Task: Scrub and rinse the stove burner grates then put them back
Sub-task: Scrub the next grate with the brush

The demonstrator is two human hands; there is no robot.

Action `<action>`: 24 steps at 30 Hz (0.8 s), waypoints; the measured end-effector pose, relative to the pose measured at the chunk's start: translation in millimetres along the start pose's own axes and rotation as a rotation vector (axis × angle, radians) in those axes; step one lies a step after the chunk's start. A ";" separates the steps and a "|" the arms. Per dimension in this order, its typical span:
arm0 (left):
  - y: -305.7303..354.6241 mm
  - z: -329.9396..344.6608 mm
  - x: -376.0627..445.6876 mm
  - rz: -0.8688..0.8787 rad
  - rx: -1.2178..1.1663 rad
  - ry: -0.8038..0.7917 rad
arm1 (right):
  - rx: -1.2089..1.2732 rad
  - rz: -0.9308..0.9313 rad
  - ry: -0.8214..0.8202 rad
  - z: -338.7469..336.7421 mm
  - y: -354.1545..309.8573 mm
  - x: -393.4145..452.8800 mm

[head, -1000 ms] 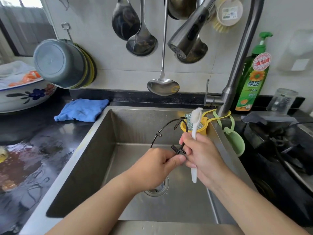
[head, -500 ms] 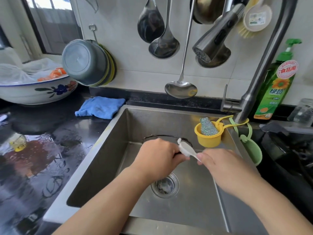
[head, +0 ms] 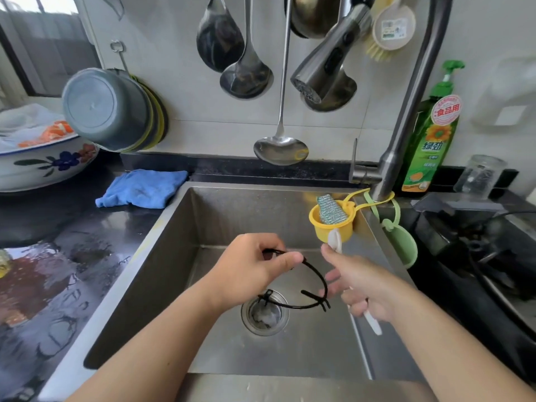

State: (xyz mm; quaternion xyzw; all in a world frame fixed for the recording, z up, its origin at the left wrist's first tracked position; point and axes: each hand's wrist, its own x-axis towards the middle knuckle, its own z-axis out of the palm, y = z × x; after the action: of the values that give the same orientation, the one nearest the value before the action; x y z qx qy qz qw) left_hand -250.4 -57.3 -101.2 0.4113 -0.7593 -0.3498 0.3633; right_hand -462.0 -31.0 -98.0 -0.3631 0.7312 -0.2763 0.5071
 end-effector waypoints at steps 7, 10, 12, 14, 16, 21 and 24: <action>14.0 -4.8 -1.2 0.352 0.048 0.169 | 0.235 0.112 -0.336 -10.6 3.2 5.1; 15.8 -5.6 -2.5 0.384 0.098 0.198 | 0.163 0.089 -0.292 -7.7 6.4 7.7; 17.4 -6.0 -2.3 0.380 0.157 0.263 | -0.081 0.057 -0.240 -3.5 8.0 6.7; 14.8 -9.4 -0.2 0.344 0.185 0.332 | -0.146 0.101 -0.354 -1.3 6.7 3.7; 12.4 -12.2 1.0 0.303 0.182 0.365 | -0.053 0.154 -0.485 -1.2 2.7 -0.7; 14.1 -12.4 -3.4 0.405 0.156 0.281 | 0.463 0.136 -0.535 -1.8 0.2 2.4; 9.8 -7.2 -3.2 0.384 0.180 0.282 | 0.735 0.016 -0.393 -11.6 -4.7 11.4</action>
State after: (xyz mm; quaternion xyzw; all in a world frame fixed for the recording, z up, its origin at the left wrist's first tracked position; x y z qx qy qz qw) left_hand -246.7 -52.1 -90.4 0.3351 -0.7932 -0.1447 0.4874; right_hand -474.2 -42.5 -96.7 -0.1980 0.4761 -0.4402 0.7351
